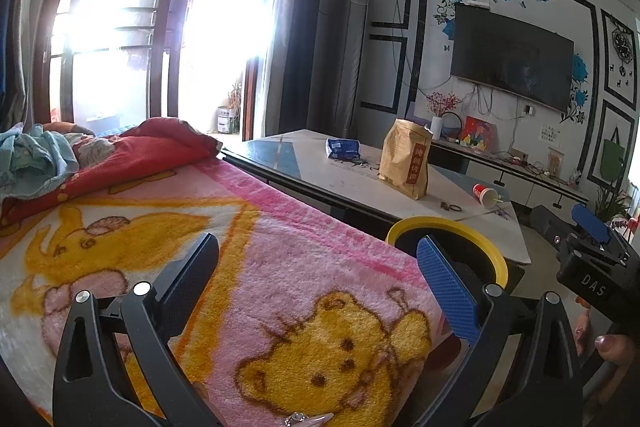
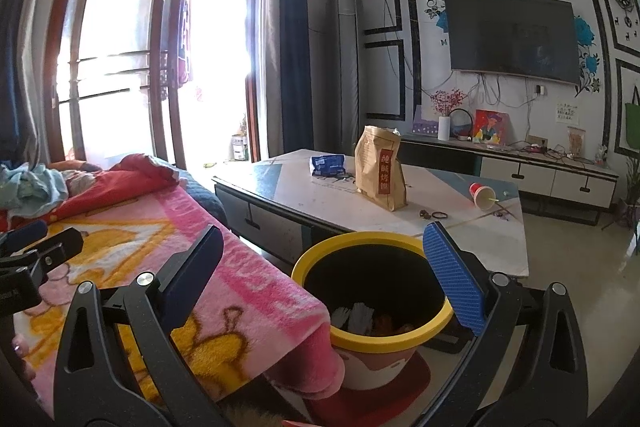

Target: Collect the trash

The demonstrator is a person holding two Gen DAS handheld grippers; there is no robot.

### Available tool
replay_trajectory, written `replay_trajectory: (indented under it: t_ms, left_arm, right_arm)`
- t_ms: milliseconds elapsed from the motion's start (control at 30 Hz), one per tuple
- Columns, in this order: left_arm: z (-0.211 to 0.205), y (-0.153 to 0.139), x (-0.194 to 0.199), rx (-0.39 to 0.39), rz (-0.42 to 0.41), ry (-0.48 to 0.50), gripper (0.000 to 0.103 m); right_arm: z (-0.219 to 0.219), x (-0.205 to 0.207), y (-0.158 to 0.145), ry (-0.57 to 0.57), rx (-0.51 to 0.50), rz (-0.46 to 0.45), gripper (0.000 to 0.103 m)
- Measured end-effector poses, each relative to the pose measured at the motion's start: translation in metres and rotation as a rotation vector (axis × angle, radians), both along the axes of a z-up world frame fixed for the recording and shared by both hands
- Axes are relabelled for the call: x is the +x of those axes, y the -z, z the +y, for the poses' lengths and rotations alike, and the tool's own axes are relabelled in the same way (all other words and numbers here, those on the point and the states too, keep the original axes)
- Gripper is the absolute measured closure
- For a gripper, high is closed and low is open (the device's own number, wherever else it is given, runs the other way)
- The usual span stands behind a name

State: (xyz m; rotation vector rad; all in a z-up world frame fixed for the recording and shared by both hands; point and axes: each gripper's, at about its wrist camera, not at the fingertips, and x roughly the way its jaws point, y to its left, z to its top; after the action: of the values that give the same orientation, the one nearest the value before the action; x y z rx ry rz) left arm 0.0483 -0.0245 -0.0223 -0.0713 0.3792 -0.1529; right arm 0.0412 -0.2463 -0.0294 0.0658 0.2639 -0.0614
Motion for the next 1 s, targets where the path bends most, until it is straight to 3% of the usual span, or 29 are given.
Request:
replay_trajectory:
  t_ms: [1000]
  left_arm:
    - [0.0007,0.001,0.0004,-0.001,0.0,-0.004,0.006]
  right_arm:
    - [-0.0001,0.0002,0.0026,-0.003,0.0,0.008,0.011]
